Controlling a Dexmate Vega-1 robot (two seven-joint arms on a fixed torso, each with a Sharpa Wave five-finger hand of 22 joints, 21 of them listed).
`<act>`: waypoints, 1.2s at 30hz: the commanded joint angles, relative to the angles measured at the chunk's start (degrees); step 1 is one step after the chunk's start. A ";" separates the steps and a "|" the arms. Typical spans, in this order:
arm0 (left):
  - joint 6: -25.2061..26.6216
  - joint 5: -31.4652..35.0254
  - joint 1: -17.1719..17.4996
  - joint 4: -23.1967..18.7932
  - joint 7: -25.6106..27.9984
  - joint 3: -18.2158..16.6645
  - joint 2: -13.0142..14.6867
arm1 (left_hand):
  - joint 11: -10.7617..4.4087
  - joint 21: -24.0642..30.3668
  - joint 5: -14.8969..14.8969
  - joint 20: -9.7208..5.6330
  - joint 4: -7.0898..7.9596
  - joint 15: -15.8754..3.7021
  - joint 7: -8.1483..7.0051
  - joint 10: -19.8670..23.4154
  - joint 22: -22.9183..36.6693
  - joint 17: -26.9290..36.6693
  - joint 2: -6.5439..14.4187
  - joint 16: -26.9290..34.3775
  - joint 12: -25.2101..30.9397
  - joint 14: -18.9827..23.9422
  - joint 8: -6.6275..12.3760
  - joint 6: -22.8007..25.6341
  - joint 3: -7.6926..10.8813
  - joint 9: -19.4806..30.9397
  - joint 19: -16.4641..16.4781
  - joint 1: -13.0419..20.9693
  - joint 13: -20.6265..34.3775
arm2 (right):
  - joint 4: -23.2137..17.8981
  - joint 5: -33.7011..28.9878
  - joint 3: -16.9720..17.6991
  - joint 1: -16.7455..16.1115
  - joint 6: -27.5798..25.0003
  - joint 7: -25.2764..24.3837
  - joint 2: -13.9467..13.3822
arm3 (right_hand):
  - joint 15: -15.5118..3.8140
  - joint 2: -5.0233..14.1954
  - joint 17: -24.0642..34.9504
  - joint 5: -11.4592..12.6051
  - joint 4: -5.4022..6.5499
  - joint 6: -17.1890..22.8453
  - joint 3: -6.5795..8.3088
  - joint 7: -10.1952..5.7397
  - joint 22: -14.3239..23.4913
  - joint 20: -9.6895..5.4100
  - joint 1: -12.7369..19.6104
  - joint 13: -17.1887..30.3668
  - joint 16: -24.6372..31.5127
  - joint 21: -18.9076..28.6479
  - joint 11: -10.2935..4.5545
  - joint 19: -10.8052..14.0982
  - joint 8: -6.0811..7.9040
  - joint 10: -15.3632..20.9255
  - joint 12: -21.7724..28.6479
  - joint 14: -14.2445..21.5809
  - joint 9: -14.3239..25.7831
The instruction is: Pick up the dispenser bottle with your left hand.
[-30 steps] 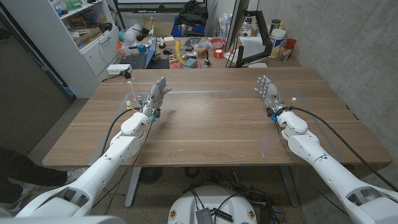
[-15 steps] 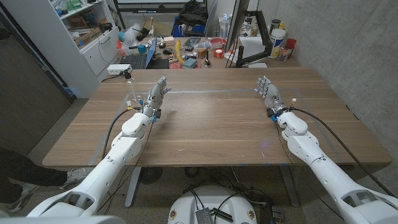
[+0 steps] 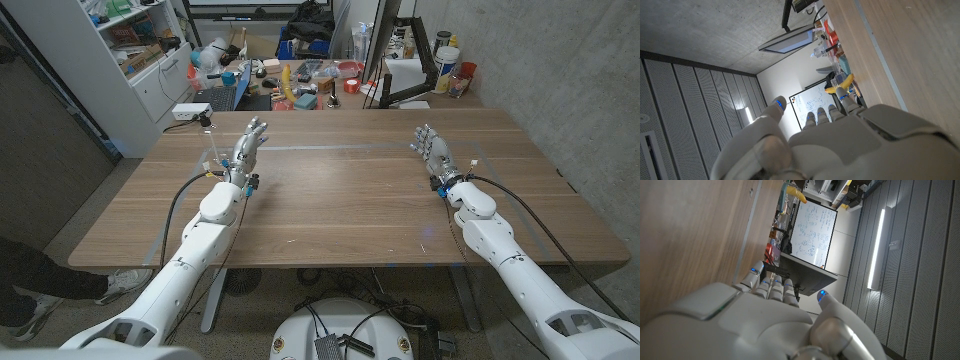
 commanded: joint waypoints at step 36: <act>11.46 17.24 6.26 -15.73 7.89 -5.66 3.57 | 1.12 -0.28 -2.28 2.76 -7.92 1.10 0.21 10.64 -0.17 0.23 -5.88 0.75 1.06 7.06 1.50 7.73 -0.69 0.29 4.03 8.23 0.60 | -0.54 -2.03 0.97 -0.73 -1.27 0.24 1.47 | -1.29 4.64 0.26 0.29 -0.27 0.71 0.26 0.21 0.25 -6.70 0.04 0.31 0.35 -0.69 0.31 0.18 0.46 0.49 0.39 -0.32 0.08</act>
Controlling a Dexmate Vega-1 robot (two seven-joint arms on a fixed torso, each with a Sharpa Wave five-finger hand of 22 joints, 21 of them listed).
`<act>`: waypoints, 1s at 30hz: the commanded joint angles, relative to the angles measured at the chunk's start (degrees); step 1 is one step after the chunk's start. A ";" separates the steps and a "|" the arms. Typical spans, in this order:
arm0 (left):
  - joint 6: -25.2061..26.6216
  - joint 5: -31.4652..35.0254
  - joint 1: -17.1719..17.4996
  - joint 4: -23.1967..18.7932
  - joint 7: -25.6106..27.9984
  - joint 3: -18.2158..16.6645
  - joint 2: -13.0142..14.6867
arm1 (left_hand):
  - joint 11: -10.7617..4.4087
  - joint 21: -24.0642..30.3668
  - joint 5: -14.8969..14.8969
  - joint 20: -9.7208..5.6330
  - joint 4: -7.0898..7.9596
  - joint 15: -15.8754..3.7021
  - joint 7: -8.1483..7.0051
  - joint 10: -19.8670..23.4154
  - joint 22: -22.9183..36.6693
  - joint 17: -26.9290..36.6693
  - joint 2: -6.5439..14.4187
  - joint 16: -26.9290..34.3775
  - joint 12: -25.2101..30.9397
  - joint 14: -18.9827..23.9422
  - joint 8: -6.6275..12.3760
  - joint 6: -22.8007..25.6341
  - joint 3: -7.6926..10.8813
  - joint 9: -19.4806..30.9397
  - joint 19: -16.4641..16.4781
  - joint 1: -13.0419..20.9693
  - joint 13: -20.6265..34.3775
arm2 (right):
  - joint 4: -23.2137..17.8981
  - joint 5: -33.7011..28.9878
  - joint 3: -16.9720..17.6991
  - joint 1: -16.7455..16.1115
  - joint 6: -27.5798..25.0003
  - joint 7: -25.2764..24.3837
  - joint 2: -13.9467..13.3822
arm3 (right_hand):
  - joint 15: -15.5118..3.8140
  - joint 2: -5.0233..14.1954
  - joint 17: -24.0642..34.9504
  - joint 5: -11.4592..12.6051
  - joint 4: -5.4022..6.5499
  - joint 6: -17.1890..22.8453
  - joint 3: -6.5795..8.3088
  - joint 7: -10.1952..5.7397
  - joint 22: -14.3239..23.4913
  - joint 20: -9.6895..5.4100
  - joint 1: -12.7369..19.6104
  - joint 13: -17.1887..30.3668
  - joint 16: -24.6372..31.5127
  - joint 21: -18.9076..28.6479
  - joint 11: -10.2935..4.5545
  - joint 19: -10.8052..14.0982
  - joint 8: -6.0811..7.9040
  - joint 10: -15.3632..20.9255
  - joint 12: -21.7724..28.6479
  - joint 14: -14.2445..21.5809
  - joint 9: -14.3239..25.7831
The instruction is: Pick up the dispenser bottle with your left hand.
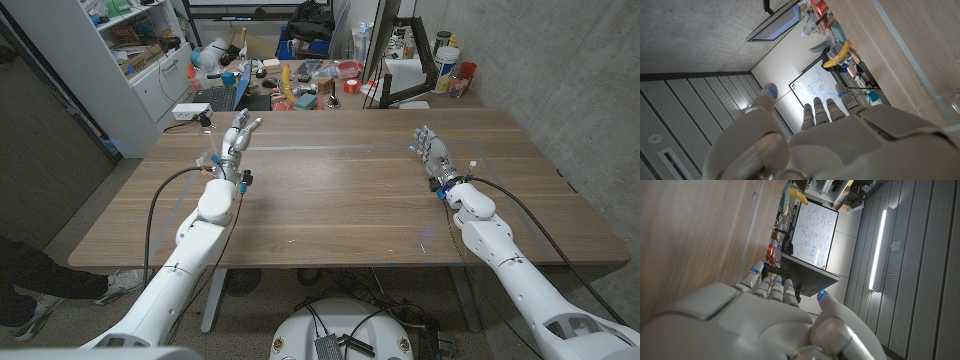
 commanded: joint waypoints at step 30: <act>11.86 17.59 6.11 -14.26 2.39 -4.93 2.45 | -0.31 -0.95 0.00 -0.89 -1.56 -0.28 2.06 0.04 -0.11 0.16 -3.66 -0.96 -0.65 0.64 -1.11 -0.85 -0.54 0.29 1.45 4.43 0.42 | 0.61 -0.87 -0.68 0.71 -0.52 0.14 0.47 | -1.35 4.63 0.27 0.29 -0.29 0.39 0.13 -0.09 0.27 -6.65 -0.06 0.32 0.33 -0.75 0.18 0.32 0.46 0.48 0.39 -0.35 0.10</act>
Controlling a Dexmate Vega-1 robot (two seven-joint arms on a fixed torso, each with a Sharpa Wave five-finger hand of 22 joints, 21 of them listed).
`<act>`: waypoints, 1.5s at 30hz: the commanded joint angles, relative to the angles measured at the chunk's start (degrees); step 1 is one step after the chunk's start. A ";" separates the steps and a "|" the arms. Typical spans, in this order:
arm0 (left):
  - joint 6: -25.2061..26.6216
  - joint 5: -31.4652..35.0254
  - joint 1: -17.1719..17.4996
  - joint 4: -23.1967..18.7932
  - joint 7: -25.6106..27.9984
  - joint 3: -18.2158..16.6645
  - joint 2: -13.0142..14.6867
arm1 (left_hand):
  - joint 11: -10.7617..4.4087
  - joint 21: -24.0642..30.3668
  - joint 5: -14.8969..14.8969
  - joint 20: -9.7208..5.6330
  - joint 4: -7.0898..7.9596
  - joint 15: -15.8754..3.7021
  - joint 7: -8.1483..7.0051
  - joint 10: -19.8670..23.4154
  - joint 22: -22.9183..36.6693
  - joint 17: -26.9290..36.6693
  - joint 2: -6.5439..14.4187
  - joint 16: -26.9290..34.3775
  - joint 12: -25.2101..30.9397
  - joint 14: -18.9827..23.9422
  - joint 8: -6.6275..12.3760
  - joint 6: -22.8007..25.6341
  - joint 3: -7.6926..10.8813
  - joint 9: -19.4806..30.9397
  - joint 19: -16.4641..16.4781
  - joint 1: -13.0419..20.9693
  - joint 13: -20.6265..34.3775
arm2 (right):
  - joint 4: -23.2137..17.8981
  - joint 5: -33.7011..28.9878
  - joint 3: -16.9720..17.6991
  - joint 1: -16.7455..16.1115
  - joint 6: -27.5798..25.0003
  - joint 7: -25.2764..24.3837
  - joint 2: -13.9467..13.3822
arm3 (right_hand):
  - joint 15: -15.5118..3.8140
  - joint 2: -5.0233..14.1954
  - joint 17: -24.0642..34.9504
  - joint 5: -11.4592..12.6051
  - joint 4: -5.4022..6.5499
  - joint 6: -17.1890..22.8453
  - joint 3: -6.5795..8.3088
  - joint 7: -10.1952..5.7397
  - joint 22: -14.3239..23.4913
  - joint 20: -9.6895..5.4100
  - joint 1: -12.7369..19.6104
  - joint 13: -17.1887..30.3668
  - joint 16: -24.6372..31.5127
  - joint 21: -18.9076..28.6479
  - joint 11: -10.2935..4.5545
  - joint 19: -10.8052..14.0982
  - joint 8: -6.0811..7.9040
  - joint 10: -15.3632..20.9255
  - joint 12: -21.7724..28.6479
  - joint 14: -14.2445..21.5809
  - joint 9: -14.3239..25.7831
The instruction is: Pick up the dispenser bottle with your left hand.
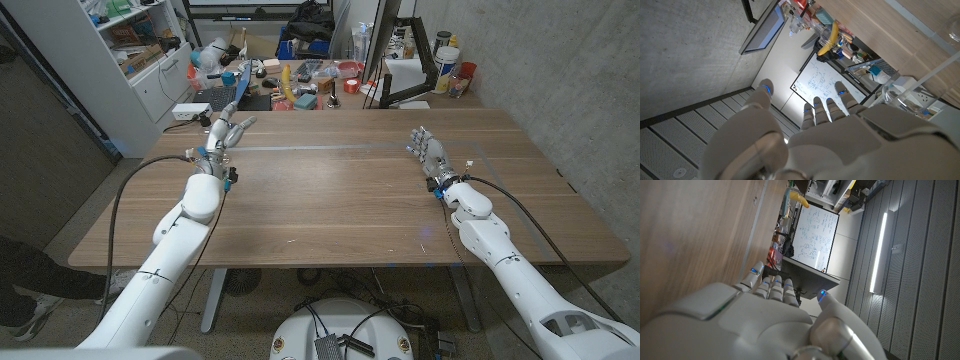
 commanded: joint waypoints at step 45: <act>16.85 20.91 4.87 -11.67 5.72 -4.16 -6.92 | 1.30 -2.80 1.15 0.29 0.22 1.93 4.14 -3.59 0.30 0.32 -6.07 -1.36 -1.25 -1.94 -2.15 -3.94 -2.76 0.49 -0.81 6.70 0.38 | 0.59 -0.99 -1.14 1.21 -0.51 0.16 0.56 | -1.27 4.55 0.27 0.30 -0.25 0.51 -0.18 0.03 0.29 -6.59 -0.31 0.33 0.34 -0.93 0.25 0.69 0.49 0.37 0.44 -0.30 0.11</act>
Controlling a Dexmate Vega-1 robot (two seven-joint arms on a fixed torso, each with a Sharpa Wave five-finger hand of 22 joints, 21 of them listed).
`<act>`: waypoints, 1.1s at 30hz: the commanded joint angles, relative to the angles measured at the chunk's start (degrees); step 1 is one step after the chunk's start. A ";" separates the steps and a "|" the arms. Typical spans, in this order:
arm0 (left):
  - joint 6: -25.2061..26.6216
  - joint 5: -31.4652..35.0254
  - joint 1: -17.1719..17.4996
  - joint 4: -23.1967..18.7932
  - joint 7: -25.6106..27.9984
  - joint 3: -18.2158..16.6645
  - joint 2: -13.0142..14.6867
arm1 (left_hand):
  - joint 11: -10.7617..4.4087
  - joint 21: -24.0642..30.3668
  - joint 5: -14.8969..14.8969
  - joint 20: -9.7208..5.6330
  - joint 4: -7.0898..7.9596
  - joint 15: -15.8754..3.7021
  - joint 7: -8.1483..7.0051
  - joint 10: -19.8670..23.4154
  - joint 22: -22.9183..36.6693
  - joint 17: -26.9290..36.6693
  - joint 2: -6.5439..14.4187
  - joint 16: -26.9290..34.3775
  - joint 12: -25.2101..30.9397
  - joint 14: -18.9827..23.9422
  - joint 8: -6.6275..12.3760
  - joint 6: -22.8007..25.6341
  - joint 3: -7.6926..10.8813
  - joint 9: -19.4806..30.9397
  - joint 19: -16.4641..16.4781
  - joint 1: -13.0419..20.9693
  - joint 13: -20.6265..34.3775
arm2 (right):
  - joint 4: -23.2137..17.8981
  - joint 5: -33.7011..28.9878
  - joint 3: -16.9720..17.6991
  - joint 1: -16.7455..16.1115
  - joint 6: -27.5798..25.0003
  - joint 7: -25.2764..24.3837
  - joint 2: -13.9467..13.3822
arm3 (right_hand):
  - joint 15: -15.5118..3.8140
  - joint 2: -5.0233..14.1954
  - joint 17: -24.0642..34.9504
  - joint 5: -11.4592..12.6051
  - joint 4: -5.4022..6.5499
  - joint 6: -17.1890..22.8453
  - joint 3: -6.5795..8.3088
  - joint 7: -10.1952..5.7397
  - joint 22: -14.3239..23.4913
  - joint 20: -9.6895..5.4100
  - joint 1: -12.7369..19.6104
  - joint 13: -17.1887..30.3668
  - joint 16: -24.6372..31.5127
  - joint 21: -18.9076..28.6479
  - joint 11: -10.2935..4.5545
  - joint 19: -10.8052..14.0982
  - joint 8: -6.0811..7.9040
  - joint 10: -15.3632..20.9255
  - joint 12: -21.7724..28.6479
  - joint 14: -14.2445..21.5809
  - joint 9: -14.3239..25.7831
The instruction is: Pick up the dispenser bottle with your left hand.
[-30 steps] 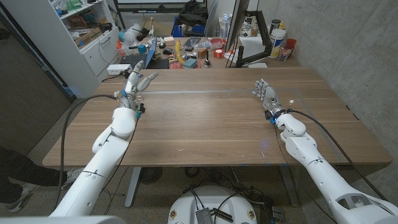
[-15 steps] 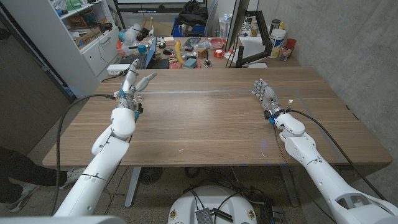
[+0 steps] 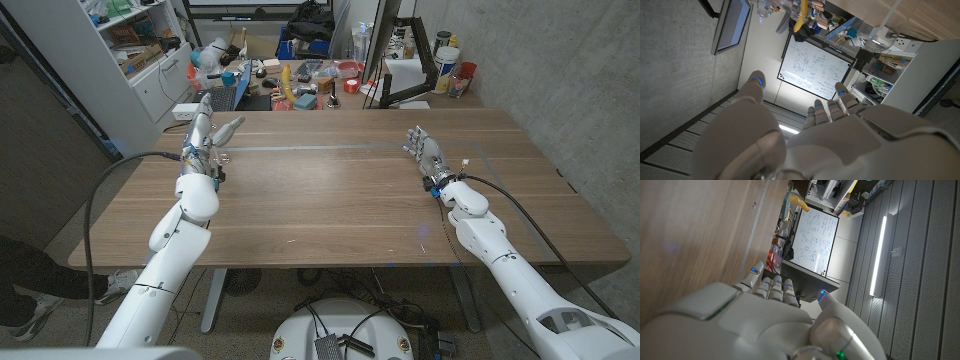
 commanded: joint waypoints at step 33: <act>11.87 8.69 -0.76 -1.43 3.76 -2.77 -7.98 | 2.61 -1.86 1.32 2.93 0.65 2.79 3.77 -2.01 0.11 0.52 -3.32 -0.09 0.08 -1.41 -0.41 -1.75 -4.27 0.32 -0.64 1.09 0.20 | -0.20 -0.30 -0.36 0.35 -0.53 0.64 -0.32 | -1.32 4.47 0.29 0.31 0.03 0.65 -0.21 0.00 0.31 -6.54 -0.55 0.33 0.34 -0.58 0.15 0.54 0.52 0.38 0.44 -0.26 0.11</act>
